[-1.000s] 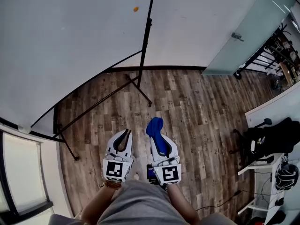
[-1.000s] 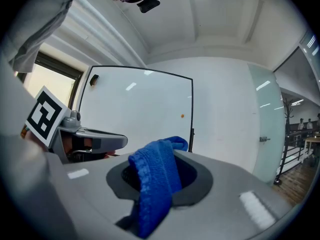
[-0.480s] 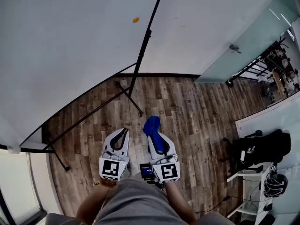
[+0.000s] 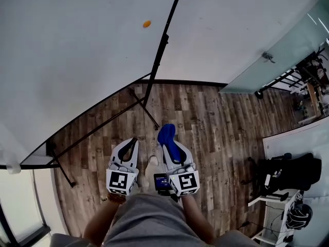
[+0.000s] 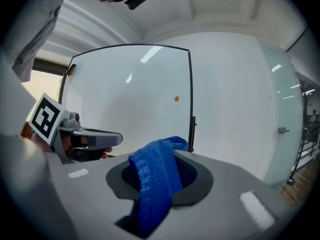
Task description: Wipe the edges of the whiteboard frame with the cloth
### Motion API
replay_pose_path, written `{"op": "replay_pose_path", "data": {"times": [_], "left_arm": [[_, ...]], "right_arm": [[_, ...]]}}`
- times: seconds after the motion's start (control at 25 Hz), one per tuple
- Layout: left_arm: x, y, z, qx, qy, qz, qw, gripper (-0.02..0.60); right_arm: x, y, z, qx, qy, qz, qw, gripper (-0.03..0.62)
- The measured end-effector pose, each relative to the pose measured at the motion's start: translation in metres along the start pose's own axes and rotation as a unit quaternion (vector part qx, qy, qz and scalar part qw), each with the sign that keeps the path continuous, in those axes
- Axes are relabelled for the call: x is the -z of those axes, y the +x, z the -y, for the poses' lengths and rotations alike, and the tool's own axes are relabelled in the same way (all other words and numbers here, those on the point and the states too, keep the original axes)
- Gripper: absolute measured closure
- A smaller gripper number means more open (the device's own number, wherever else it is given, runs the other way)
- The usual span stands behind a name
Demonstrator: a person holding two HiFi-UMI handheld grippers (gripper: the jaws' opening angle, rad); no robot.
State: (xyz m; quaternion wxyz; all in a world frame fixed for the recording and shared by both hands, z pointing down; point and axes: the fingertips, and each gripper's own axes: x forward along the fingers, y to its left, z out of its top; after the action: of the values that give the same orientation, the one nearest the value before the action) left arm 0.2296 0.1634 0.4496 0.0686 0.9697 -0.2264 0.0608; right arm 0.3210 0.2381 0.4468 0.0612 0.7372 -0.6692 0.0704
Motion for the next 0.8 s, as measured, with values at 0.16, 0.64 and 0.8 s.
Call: {"op": "replay_pose_path", "data": {"times": [0.16,0.64,0.8], "left_arm": [[-0.007,0.041,0.003,-0.029,0.001,-0.014,0.9995,0.558],[-0.031,0.114,-0.037,-0.117,-0.010,-0.038,0.9924,0.563],[-0.030,0.134,-0.059,-0.097,-0.016,-0.019,0.9950,0.563]], "right_arm": [[0.005,0.028,0.045,-0.036,0.025,-0.003,0.999,0.487],[0.012,0.140,0.120,-0.155,0.056,0.011,0.986,0.487],[0.016,0.178,0.125,-0.154,0.049,0.012,0.987,0.487]]}}
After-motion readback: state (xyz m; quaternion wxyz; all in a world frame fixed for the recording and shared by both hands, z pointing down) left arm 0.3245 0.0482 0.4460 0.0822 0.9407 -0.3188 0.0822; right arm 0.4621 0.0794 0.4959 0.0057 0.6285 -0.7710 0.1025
